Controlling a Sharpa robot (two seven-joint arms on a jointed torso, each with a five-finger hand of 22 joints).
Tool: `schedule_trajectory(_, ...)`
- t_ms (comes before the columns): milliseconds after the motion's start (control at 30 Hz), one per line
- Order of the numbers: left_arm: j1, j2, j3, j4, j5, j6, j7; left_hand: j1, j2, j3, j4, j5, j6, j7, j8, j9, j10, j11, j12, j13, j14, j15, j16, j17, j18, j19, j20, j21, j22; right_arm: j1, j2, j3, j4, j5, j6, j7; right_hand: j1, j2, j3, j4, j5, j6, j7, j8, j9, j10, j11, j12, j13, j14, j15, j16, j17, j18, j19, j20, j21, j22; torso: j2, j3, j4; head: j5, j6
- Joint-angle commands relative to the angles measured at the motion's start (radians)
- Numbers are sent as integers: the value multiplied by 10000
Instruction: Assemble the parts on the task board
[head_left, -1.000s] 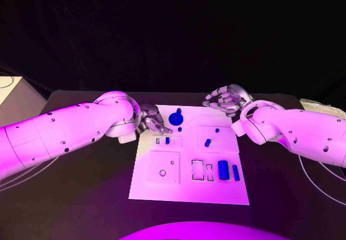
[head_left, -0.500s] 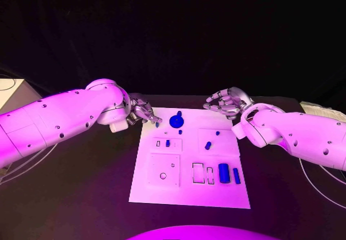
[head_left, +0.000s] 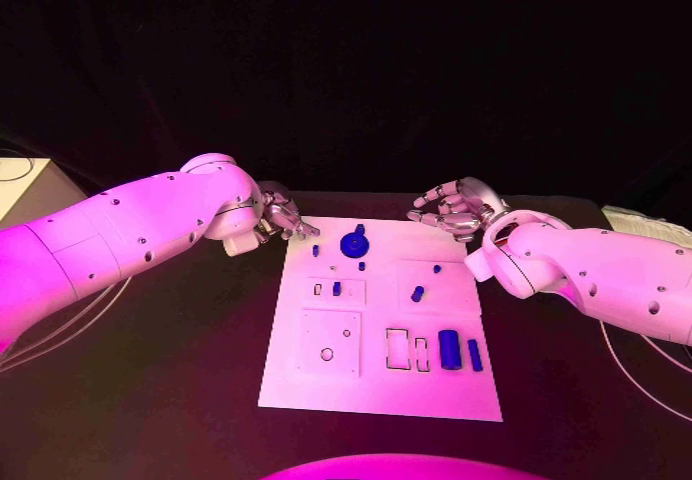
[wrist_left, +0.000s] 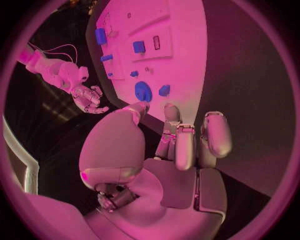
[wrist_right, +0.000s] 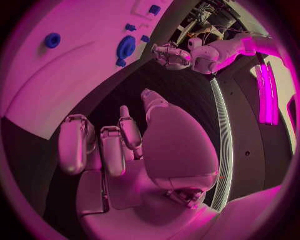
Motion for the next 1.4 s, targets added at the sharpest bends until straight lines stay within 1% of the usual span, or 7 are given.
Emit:
schedule_trajectory(33, 26, 175, -11, -259, 40, 383, 153, 23, 10, -116, -9, 40, -43, 44, -99, -59, 2, 76, 43, -33, 696, 102, -11, 1696, 55, -5, 80, -15, 0, -3, 5, 1, 28, -16, 44, 130, -98, 2, -50, -9, -19, -69, 10, 39, 10, -63, -19, -49, -12, 635, 30, -32, 1238, 106, -9, 29, -47, 736, 45, -6, -23, 15, 8)
schedule_trajectory(367, 23, 506, -73, -740, 42, 643, 168, -56, -10, -198, -3, 19, -15, 51, -134, -122, 3, 89, 71, -26, 702, 117, 3, 1715, 52, 7, 100, -5, 21, 2, 11, 2, 55, -16, 27, 132, -98, 2, -50, -9, -19, -69, 10, 39, 10, -63, -19, -49, -12, 635, 30, -32, 1238, 106, -9, 29, -47, 736, 35, 2, -23, 22, -24)
schedule_trajectory(567, 17, 649, -169, -975, 15, 813, 187, -53, -12, -203, -9, 19, -11, 50, -136, -127, -1, 88, 69, -34, 703, 118, 4, 1717, 49, 15, 102, 3, 35, 5, 10, 2, 80, -16, 22, 134, -98, 2, -50, -9, -19, -69, 10, 39, 10, -63, -19, -49, -12, 635, 30, -32, 1238, 106, -9, 29, -47, 736, 27, 6, -16, 12, -51)
schedule_trajectory(833, 1, 817, -254, -1121, 16, 936, 240, -34, -5, -205, -21, 21, 0, 47, -142, -141, 8, 86, 87, -15, 707, 119, 11, 1727, 49, 14, 106, 2, 35, 7, 19, 2, 90, -18, 26, 133, -98, 2, -50, -9, -19, -69, 10, 39, 10, -63, -19, -49, -12, 635, 30, -32, 1238, 106, -9, 29, -47, 736, 22, -6, -16, 12, -60)
schedule_trajectory(1233, -3, 902, -290, -1210, 24, 1065, 255, 33, 43, -200, -37, 24, 58, 38, -153, -187, 29, 78, 130, 15, 716, 119, 29, 1754, 45, 31, 115, 19, 66, 8, 22, 2, 94, -18, 30, 129, -106, 26, -37, -30, -4, -80, 7, 62, 15, -51, -21, -35, -12, 637, 28, -35, 1239, 103, 0, 28, -39, 744, 21, 1, -4, -12, -85)
schedule_trajectory(1400, -8, 948, -312, -1265, 26, 1141, 253, 117, 92, -186, -47, 26, 122, 27, -162, -233, 42, 69, 161, 26, 723, 114, 41, 1771, 41, 47, 117, 35, 97, 8, 20, 2, 97, -18, 31, 129, -106, 26, -37, -30, -4, -80, 7, 62, 15, -51, -21, -35, -12, 637, 28, -35, 1239, 103, 0, 28, -39, 744, 21, -2, -17, -11, -98)
